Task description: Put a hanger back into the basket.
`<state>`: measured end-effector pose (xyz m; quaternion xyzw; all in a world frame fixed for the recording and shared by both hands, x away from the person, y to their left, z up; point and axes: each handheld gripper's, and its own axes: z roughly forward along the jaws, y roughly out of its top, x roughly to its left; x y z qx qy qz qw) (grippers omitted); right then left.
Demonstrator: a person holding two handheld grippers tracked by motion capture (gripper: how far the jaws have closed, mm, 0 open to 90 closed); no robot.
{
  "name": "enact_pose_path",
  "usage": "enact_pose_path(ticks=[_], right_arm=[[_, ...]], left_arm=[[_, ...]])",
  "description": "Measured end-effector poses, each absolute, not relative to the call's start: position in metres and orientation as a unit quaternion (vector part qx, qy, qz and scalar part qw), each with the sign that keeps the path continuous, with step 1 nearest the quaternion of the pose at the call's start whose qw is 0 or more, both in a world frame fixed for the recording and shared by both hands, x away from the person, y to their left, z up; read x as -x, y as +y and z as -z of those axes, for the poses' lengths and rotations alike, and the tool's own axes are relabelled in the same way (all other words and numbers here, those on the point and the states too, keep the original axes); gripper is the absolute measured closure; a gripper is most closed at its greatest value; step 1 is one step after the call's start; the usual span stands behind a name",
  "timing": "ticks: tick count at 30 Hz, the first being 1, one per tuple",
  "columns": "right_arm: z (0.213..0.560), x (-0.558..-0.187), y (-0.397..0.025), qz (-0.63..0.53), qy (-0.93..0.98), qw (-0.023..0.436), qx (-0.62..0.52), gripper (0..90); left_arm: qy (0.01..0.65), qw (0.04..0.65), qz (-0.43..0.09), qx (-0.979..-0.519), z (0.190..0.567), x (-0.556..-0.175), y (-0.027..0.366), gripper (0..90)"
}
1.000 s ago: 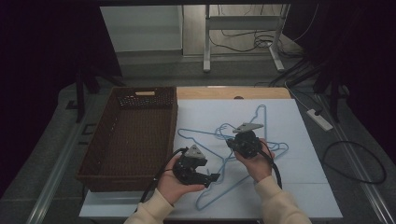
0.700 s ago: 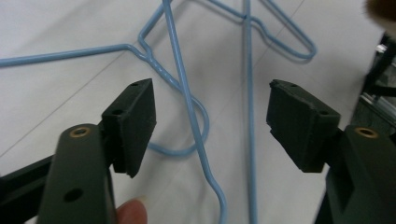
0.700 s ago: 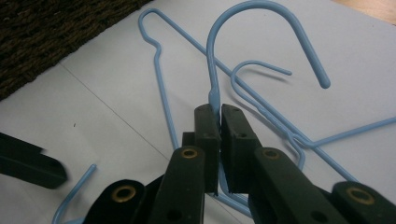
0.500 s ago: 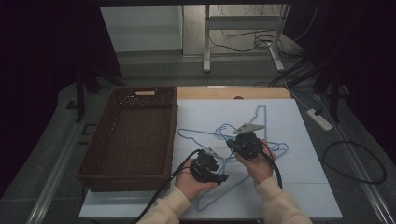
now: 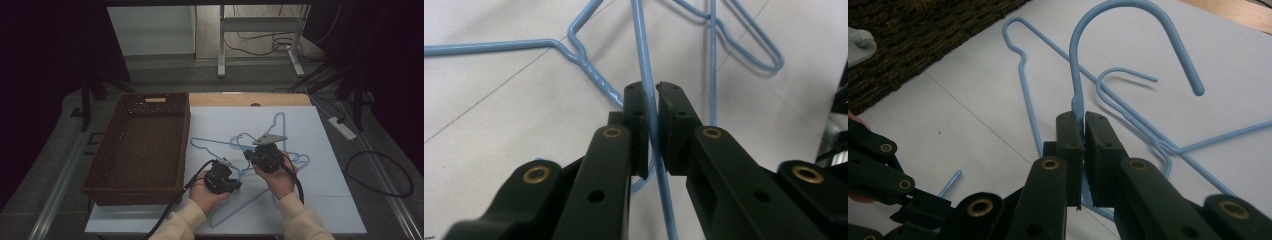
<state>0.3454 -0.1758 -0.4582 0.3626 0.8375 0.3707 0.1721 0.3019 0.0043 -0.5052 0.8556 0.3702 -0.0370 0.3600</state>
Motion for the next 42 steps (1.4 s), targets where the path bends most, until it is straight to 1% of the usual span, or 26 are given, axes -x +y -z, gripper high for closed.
enact_pose_path(ticks=[2, 4, 10, 11, 14, 16, 17, 19, 20, 25, 31, 42], right_arm=[[0.458, -0.345, -0.176, -0.373, 0.836, 0.172, -0.364, 85.7], [0.455, -0.342, -0.18, -0.379, 0.833, 0.177, -0.363, 83.3], [0.449, -0.322, -0.199, -0.419, 0.814, 0.181, -0.36, 51.8], [0.449, -0.322, -0.199, -0.419, 0.814, 0.181, -0.36, 51.8], [0.45, -0.306, -0.218, -0.439, 0.804, 0.194, -0.352, 43.1], [0.451, -0.302, -0.223, -0.444, 0.801, 0.199, -0.349, 42.6], [0.453, -0.295, -0.235, -0.454, 0.796, 0.205, -0.344, 40.6], [0.454, -0.292, -0.24, -0.456, 0.795, 0.207, -0.343, 39.6], [0.455, -0.289, -0.247, -0.459, 0.792, 0.21, -0.344, 37.7], [0.454, -0.279, -0.274, -0.48, 0.777, 0.208, -0.349, 34.6], [0.454, -0.279, -0.29, -0.484, 0.77, 0.209, -0.359, 34.6], [0.455, -0.275, -0.304, -0.485, 0.761, 0.222, -0.371, 34.7]], left_arm=[[0.376, 0.364, 0.038, -0.851, 0.505, -0.301, 0.006, 84.0], [0.38, 0.376, 0.033, -0.844, 0.503, -0.3, 0.01, 85.9], [0.377, 0.404, 0.035, -0.833, 0.497, -0.295, 0.016, 86.3], [0.377, 0.404, 0.035, -0.833, 0.497, -0.295, 0.016, 86.4], [0.373, 0.417, 0.037, -0.828, 0.494, -0.293, 0.018, 86.4], [0.37, 0.425, 0.039, -0.825, 0.491, -0.29, 0.02, 86.4], [0.369, 0.432, 0.042, -0.822, 0.489, -0.29, 0.021, 86.4], [0.368, 0.438, 0.046, -0.819, 0.488, -0.289, 0.022, 86.4], [0.367, 0.441, 0.049, -0.818, 0.488, -0.289, 0.022, 86.5], [0.367, 0.453, 0.048, -0.811, 0.481, -0.288, 0.026, 86.5], [0.366, 0.464, 0.055, -0.805, 0.475, -0.286, 0.027, 86.5], [0.36, 0.486, 0.039, -0.796, 0.454, -0.281, 0.037, 86.5]])
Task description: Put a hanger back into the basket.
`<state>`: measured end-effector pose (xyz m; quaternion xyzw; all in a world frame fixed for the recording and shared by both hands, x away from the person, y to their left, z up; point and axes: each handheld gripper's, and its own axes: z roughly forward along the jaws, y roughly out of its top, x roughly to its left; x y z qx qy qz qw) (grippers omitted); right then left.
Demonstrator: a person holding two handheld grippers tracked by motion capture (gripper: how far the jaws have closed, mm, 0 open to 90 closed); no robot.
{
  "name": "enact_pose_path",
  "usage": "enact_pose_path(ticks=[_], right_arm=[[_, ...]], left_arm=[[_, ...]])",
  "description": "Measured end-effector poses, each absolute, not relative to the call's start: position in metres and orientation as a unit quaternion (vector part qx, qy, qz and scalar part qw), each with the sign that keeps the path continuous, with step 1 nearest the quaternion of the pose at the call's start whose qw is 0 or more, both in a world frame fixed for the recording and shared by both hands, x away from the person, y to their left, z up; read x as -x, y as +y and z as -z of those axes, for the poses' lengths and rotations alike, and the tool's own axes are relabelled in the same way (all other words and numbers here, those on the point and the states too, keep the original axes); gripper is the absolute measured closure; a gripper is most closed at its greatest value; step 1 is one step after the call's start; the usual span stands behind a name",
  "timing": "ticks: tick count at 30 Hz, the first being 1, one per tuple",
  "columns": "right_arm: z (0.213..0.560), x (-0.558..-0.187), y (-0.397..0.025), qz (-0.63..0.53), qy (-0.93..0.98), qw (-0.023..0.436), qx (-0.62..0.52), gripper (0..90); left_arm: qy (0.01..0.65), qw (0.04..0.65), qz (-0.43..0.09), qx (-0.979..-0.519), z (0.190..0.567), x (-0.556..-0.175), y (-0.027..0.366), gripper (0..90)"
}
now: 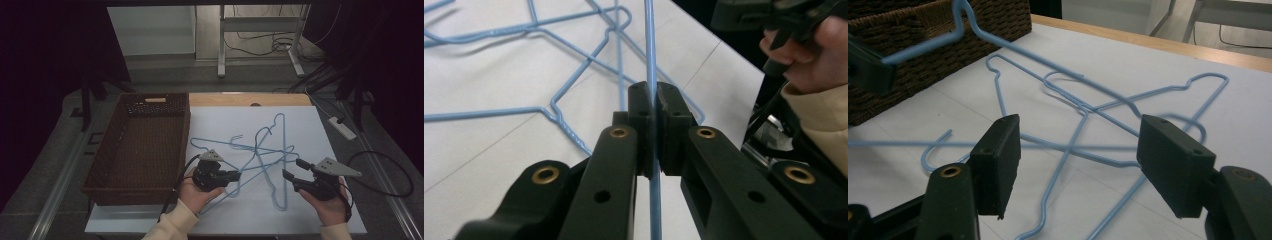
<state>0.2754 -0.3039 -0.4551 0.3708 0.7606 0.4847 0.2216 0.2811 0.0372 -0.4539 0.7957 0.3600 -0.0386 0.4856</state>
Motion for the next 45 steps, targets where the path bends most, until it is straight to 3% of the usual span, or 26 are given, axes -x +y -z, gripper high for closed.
enact_pose_path(ticks=[27, 45], right_arm=[[0.476, -0.284, -0.309, -0.455, 0.776, 0.218, -0.379, 34.1], [0.486, -0.289, -0.311, -0.423, 0.788, 0.224, -0.387, 34.0]], left_arm=[[0.361, 0.548, -0.035, -0.754, 0.387, -0.271, 0.123, 86.5], [0.396, 0.54, -0.09, -0.737, 0.367, -0.274, 0.177, 86.5]])
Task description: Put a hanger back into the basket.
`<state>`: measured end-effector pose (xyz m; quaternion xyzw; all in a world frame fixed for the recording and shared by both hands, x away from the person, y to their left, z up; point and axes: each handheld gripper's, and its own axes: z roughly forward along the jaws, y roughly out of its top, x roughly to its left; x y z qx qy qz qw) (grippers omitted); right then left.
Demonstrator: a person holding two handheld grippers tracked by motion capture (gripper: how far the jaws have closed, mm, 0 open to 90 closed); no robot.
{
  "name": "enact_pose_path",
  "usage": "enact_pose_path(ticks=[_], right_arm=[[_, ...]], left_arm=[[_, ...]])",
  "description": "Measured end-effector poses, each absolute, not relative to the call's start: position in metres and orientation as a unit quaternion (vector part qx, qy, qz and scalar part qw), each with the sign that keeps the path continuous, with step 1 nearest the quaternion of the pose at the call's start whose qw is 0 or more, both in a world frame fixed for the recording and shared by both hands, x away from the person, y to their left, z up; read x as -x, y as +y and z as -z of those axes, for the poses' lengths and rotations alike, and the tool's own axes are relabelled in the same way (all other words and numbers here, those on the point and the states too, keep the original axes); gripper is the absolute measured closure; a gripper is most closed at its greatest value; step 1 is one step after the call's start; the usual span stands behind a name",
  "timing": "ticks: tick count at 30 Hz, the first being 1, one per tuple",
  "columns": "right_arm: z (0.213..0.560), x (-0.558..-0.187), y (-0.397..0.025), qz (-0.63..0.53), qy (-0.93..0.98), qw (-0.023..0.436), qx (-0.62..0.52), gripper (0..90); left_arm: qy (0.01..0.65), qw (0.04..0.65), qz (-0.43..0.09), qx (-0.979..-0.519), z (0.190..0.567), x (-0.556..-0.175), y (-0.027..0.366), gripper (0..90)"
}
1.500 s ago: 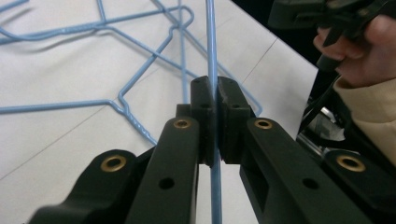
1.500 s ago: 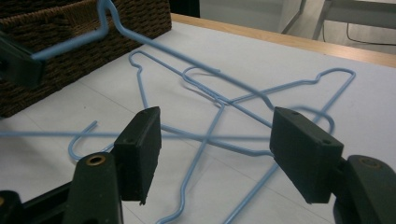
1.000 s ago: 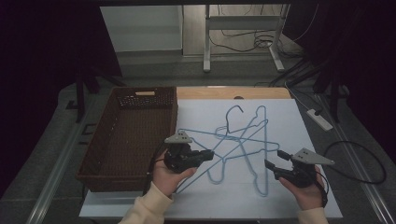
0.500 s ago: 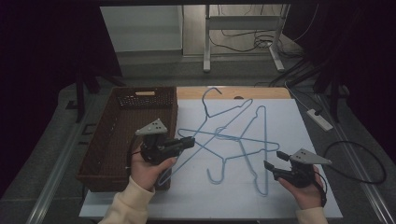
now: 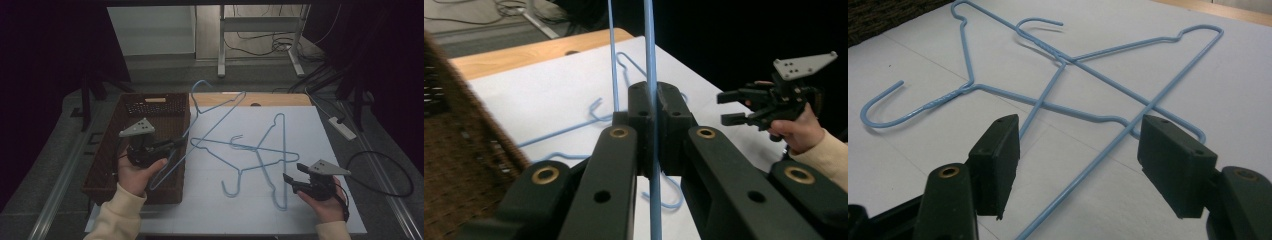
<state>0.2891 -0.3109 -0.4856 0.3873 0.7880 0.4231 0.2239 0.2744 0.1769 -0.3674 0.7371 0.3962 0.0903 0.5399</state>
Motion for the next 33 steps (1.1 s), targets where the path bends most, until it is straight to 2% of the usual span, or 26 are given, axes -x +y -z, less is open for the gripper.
enact_pose_path(ticks=[33], right_arm=[[0.489, -0.292, -0.31, -0.407, 0.793, 0.225, -0.394, 33.3]], left_arm=[[0.485, 0.502, -0.163, -0.698, 0.385, -0.276, 0.278, 86.5]])
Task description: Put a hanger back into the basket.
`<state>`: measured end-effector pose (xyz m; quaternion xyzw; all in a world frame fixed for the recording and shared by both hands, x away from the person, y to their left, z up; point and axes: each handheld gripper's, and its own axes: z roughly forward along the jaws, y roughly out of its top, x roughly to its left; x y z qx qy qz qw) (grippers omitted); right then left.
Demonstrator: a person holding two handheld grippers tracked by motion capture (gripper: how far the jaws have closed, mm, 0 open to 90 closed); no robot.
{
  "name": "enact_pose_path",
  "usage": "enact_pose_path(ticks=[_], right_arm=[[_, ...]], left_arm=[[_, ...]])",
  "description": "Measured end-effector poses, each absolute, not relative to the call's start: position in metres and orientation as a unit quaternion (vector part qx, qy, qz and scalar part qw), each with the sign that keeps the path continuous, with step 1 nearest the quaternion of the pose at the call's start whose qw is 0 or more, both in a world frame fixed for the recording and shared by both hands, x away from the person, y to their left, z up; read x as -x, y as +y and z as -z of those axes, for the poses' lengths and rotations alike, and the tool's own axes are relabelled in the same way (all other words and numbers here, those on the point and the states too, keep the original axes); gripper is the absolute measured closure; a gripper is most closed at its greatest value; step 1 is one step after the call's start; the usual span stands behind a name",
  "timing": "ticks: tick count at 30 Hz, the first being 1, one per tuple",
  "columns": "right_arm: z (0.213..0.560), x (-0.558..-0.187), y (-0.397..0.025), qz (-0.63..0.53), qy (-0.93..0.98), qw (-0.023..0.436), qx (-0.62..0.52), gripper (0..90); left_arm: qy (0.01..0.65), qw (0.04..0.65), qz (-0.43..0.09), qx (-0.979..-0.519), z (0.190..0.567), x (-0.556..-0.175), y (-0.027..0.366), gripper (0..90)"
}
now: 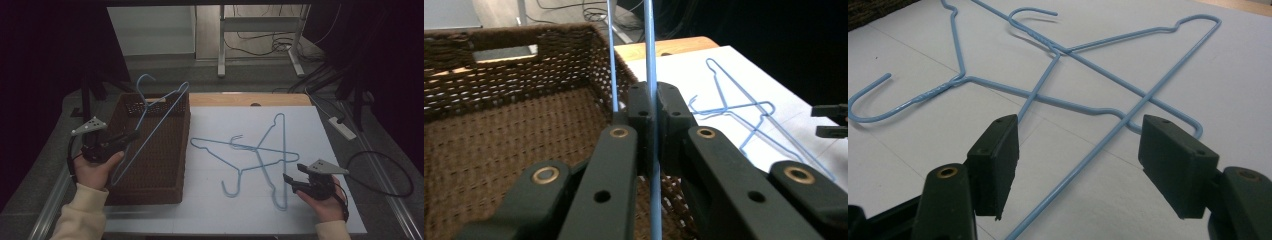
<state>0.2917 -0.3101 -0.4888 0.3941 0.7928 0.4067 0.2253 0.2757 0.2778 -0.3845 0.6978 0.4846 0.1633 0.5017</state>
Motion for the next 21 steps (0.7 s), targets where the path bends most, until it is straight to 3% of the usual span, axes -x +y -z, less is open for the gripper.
enact_pose_path(ticks=[21], right_arm=[[0.49, -0.292, -0.309, -0.405, 0.794, 0.223, -0.394, 33.3]], left_arm=[[0.494, 0.449, -0.152, -0.729, 0.408, -0.293, 0.295, 86.5]])
